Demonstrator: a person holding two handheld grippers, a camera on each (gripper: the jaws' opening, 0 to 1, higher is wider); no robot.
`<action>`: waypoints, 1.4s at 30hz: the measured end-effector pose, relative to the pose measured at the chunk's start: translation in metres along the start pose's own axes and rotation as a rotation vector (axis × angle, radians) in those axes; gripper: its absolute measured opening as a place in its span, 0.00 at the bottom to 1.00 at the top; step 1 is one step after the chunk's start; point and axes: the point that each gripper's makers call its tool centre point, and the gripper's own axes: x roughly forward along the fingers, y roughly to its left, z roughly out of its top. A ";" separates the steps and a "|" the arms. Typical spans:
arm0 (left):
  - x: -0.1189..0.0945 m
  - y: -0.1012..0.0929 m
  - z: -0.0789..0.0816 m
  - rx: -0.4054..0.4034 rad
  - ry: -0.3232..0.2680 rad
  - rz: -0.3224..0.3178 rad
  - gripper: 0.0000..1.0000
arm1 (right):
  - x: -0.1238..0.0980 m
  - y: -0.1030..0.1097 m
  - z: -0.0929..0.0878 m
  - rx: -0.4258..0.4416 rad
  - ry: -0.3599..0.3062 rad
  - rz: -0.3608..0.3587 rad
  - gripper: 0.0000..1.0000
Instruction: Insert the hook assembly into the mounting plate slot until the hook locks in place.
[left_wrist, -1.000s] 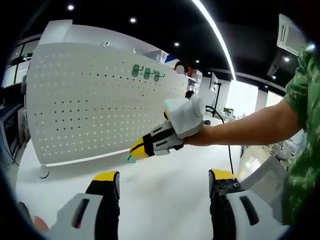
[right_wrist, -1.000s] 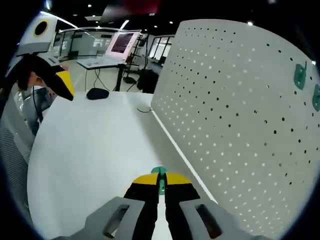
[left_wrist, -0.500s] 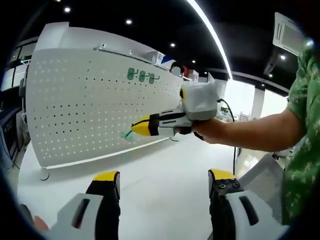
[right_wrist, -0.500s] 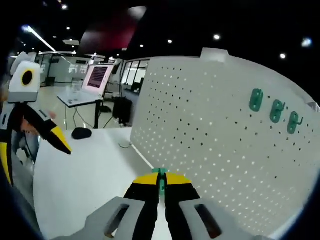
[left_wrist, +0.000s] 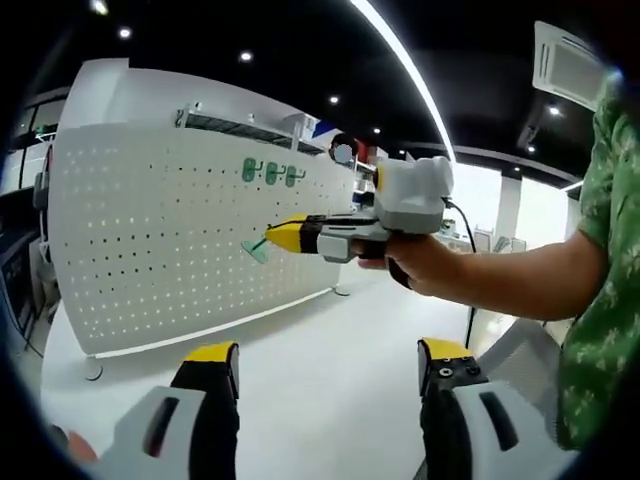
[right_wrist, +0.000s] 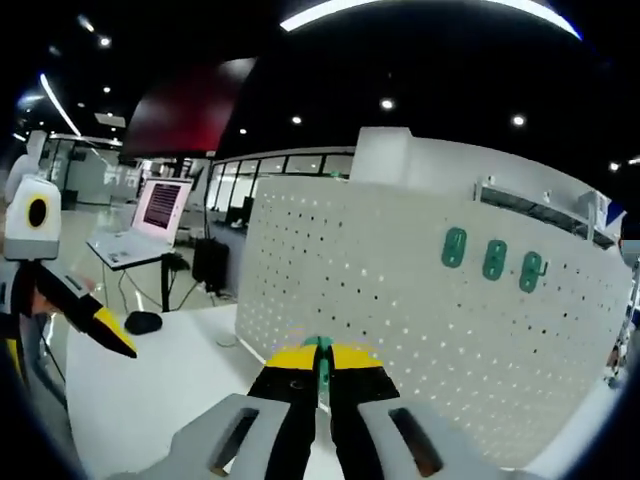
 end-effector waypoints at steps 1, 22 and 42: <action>0.000 -0.001 0.002 0.002 -0.004 0.000 0.75 | -0.002 -0.003 0.005 0.005 -0.020 -0.019 0.02; -0.015 -0.008 0.007 0.019 -0.022 -0.015 0.75 | -0.011 -0.020 0.074 0.053 -0.261 -0.189 0.01; -0.026 0.001 0.002 0.025 0.017 -0.035 0.74 | 0.007 -0.063 0.123 0.150 -0.447 -0.339 0.01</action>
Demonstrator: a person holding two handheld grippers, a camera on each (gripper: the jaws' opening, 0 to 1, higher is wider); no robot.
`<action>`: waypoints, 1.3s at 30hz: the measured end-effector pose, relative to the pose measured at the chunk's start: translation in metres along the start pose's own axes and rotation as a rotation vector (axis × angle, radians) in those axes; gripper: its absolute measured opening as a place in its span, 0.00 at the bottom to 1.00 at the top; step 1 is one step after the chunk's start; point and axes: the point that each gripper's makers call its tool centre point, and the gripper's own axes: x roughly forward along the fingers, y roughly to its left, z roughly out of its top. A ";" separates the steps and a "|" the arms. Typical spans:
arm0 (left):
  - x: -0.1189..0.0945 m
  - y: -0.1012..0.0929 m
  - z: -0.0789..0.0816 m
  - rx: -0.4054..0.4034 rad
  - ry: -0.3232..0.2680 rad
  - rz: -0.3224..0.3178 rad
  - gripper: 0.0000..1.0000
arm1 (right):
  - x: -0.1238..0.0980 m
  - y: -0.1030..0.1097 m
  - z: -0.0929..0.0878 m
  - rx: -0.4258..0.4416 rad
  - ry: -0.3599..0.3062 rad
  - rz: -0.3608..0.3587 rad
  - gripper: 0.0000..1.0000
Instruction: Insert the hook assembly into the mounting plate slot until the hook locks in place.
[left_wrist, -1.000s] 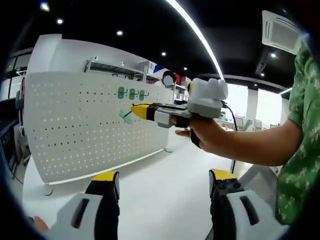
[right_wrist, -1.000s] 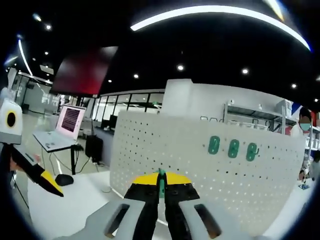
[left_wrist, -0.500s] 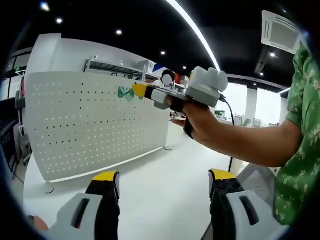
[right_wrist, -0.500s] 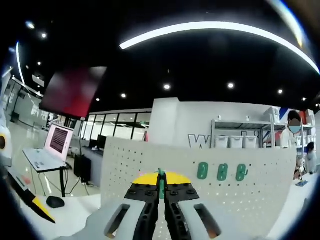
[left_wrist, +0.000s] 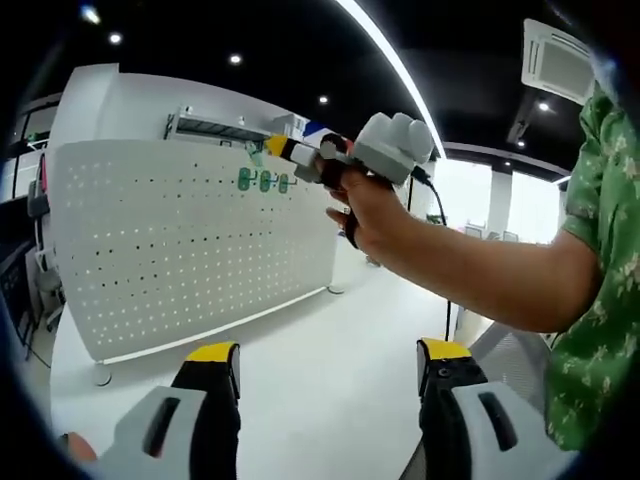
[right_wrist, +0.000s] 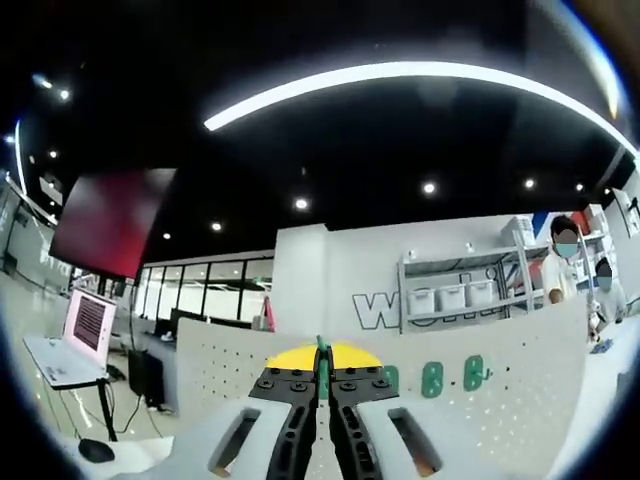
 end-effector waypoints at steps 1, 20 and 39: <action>0.000 0.001 0.000 -0.001 0.000 0.000 0.74 | 0.001 0.000 0.001 0.002 -0.005 -0.002 0.01; -0.002 0.015 -0.002 -0.014 -0.001 -0.002 0.74 | 0.006 0.007 0.010 0.012 -0.035 -0.001 0.00; 0.016 0.021 0.041 0.021 -0.093 0.021 0.66 | -0.035 0.031 0.036 0.015 -0.042 0.076 0.00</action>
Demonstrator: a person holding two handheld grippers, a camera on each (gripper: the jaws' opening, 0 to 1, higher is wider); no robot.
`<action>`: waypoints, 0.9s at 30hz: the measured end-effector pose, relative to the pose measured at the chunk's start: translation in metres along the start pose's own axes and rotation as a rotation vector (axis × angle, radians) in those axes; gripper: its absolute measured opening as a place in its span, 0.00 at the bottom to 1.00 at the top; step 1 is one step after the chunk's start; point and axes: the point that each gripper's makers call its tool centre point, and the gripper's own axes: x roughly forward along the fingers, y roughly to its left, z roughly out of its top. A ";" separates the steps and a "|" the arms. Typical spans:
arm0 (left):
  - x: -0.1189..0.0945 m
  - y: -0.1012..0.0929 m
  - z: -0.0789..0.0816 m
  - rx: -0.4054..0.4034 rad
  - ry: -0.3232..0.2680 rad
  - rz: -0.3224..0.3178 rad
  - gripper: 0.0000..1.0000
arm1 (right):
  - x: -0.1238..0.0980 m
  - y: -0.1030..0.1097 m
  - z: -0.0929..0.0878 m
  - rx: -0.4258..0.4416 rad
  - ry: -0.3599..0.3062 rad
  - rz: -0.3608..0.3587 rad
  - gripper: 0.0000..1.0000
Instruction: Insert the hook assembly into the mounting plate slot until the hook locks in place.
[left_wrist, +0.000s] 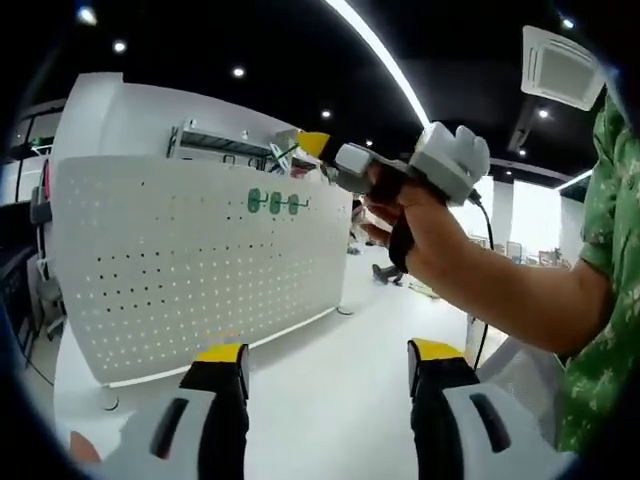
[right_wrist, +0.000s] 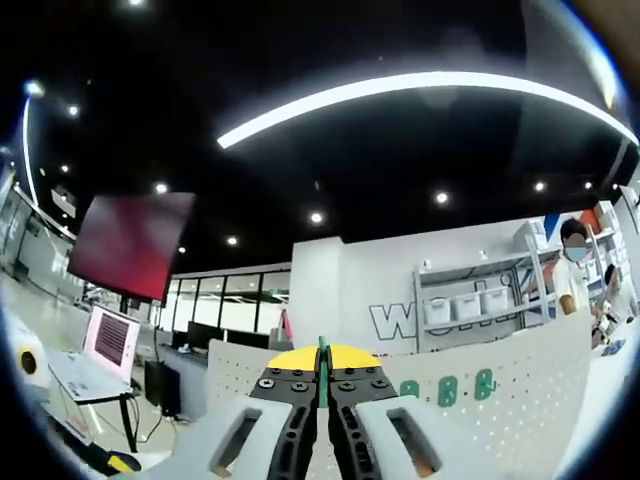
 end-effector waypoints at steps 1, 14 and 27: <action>0.002 0.001 0.003 0.002 -0.003 0.001 0.65 | -0.001 0.000 0.001 0.003 0.001 0.001 0.00; 0.041 0.010 0.064 0.016 -0.116 -0.005 0.62 | -0.014 0.002 0.006 0.011 0.003 0.013 0.00; 0.065 0.014 0.115 0.016 -0.211 -0.004 0.53 | -0.022 0.005 0.016 0.021 -0.007 0.026 0.00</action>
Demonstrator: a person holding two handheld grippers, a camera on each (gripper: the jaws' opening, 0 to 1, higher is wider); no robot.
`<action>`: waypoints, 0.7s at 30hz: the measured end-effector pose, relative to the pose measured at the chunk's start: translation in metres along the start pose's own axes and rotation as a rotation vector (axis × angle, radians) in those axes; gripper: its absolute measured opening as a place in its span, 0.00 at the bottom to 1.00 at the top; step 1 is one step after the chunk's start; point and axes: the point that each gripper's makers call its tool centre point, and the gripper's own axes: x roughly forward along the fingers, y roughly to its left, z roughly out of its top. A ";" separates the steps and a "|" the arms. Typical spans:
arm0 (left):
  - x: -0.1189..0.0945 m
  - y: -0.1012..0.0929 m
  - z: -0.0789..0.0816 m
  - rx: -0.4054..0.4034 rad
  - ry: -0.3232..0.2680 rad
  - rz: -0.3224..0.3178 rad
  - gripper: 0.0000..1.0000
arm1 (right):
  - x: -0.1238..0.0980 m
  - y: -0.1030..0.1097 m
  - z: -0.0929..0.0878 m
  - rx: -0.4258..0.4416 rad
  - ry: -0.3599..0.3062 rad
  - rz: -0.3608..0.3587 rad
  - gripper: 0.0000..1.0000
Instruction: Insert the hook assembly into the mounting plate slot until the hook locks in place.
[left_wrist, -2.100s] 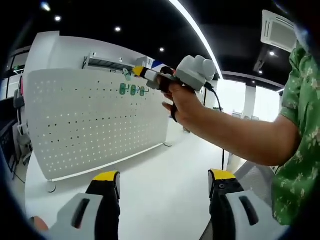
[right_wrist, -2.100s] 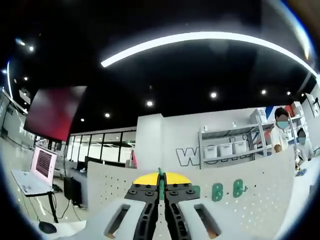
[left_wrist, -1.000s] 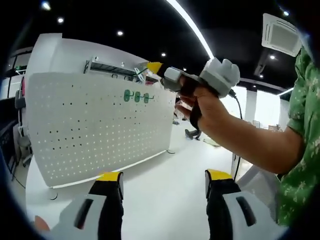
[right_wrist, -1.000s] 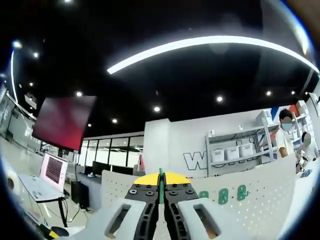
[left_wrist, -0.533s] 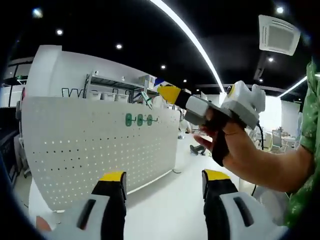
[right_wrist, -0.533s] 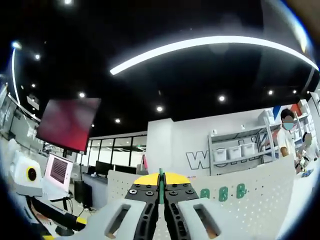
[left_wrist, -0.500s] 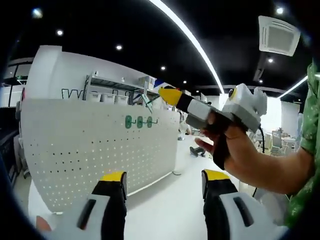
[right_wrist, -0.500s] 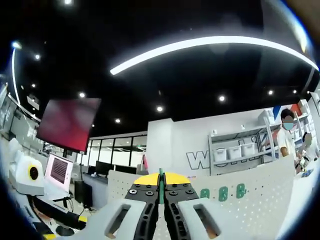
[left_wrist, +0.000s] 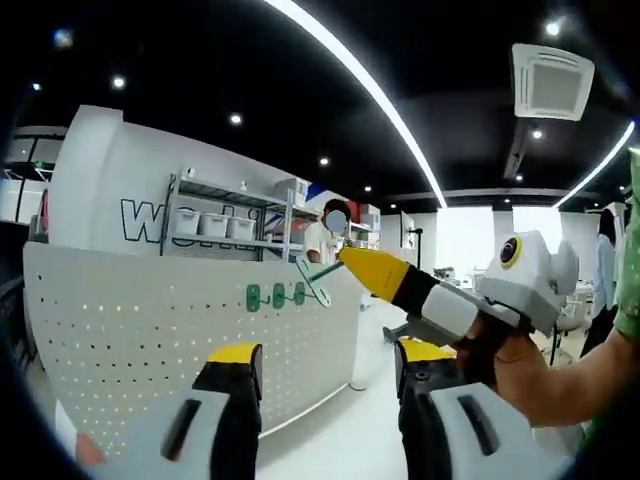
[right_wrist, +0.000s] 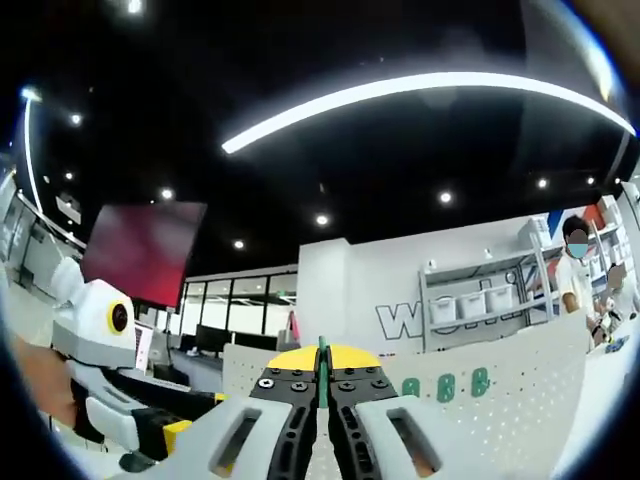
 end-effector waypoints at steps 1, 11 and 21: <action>0.001 0.001 0.002 -0.004 -0.006 0.001 0.52 | 0.000 0.001 0.001 0.001 0.000 0.001 0.00; 0.009 0.004 0.017 -0.050 -0.043 0.016 0.43 | -0.002 0.002 0.006 0.007 -0.009 0.011 0.00; 0.012 0.005 0.019 -0.103 -0.057 0.004 0.22 | -0.002 0.004 0.008 0.012 -0.013 0.022 0.00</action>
